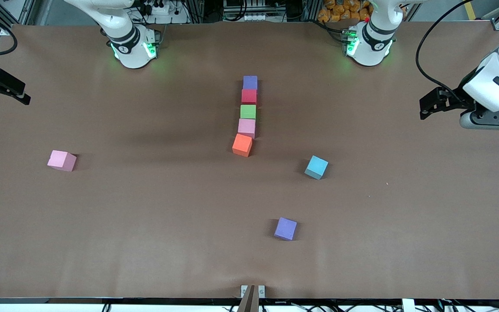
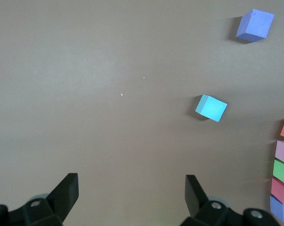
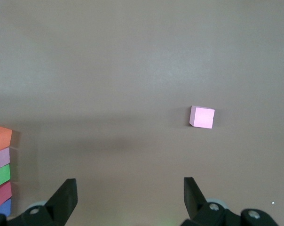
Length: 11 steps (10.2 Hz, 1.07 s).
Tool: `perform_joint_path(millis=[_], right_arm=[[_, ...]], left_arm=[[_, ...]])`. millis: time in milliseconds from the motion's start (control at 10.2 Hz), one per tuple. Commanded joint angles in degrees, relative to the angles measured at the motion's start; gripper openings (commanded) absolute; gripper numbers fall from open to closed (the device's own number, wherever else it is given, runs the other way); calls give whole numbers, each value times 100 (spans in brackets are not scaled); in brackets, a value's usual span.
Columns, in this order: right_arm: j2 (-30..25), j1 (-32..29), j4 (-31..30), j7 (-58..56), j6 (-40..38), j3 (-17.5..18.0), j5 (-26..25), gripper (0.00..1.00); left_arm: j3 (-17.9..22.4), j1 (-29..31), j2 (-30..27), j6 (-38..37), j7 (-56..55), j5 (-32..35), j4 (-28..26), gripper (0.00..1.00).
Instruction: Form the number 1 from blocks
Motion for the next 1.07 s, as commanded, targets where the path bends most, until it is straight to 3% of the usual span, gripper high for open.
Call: perform_joint_path(millis=[0, 977], right_arm=[[-133, 88, -299, -13, 54, -91, 119, 100], [-133, 88, -616, -49, 239, -91, 128, 100]], left_arm=[[-7, 31, -7, 15, -48, -106, 30, 100], [-16, 30, -6, 15, -48, -106, 30, 100]])
